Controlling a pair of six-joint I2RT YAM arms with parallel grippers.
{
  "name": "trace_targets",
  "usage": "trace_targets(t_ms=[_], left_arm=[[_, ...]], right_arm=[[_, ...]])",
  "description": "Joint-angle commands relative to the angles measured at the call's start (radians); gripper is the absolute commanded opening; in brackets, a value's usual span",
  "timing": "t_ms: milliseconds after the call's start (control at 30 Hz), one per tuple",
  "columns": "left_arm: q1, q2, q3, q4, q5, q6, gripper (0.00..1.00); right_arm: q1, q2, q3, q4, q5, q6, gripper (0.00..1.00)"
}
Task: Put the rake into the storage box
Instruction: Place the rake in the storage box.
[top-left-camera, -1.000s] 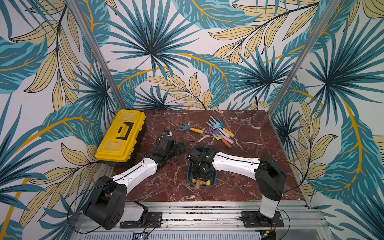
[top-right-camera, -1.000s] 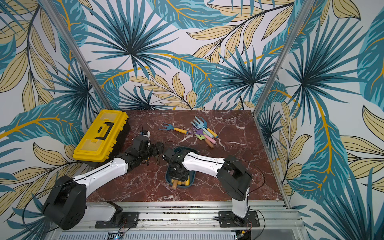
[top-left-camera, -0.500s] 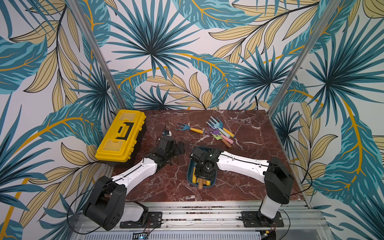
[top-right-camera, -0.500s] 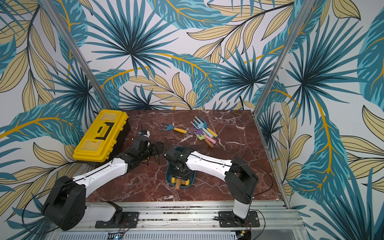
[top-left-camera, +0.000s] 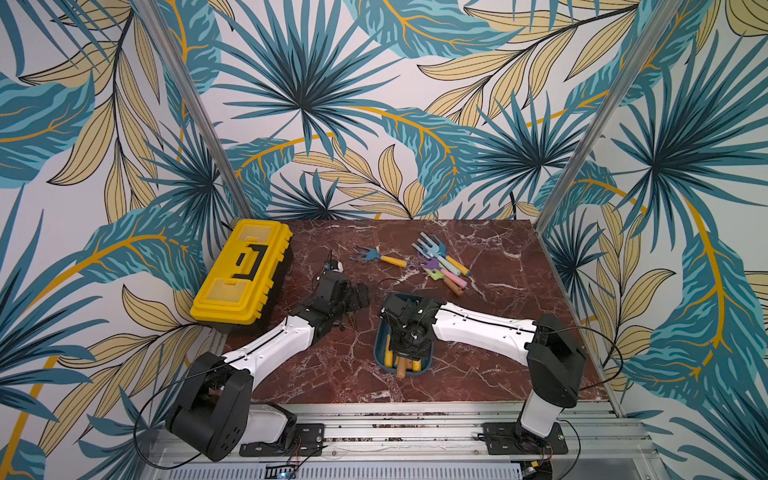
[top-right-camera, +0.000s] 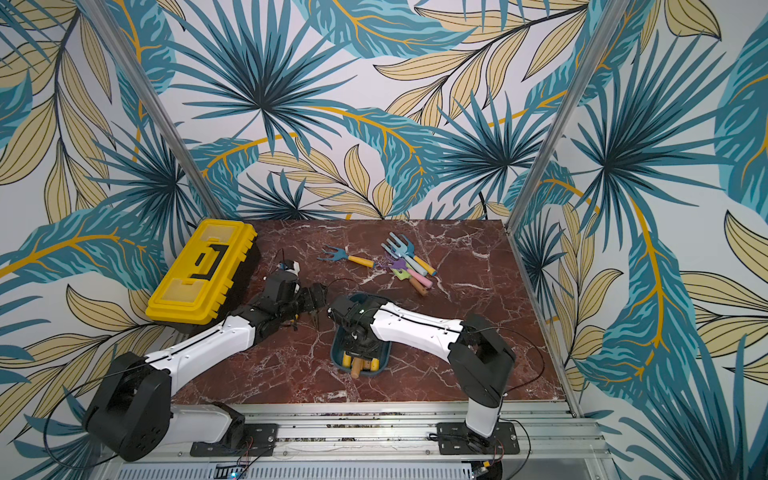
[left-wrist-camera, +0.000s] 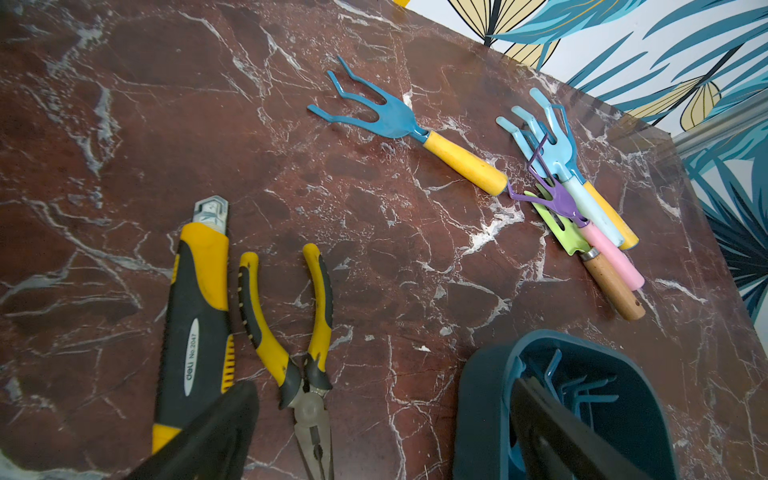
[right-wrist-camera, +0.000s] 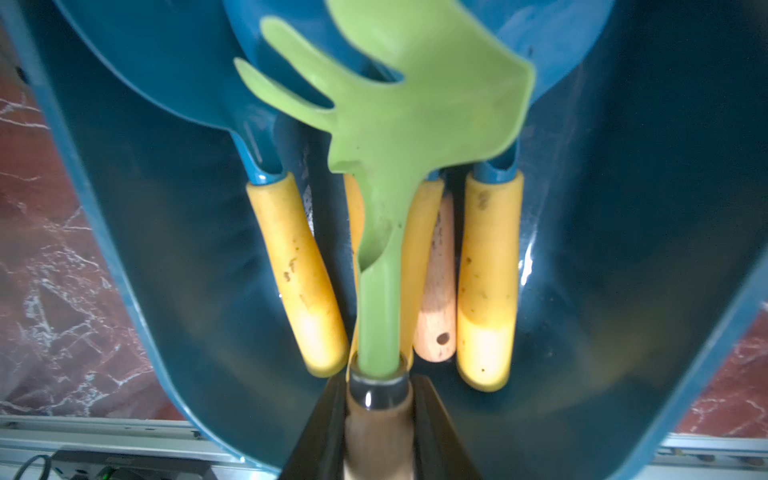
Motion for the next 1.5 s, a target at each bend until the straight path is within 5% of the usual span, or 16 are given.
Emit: trace_targets(t_ms=[0, 267, 767, 1067, 1467], left_arm=[[0.008, -0.038, -0.010, 0.012, -0.006, 0.000, 1.00], [0.010, -0.067, -0.026, 0.019, -0.024, 0.001, 1.00], [0.012, -0.074, -0.026, 0.016, -0.020, 0.001, 1.00], [0.012, -0.054, -0.020, 0.024, 0.006, -0.003, 1.00], [-0.001, 0.075, 0.042, 0.041, 0.263, -0.022, 1.00]], right_arm=[[-0.002, -0.020, -0.005, -0.044, 0.056, 0.018, 0.20], [0.012, -0.100, -0.004, -0.043, 0.135, 0.046, 0.17], [0.012, 0.039, 0.101, -0.032, 0.168, 0.043, 0.18], [0.011, 0.020, 0.095, -0.006, 0.156, 0.011, 0.45], [-0.110, -0.251, -0.083, -0.007, 0.181, -0.115, 0.48]])
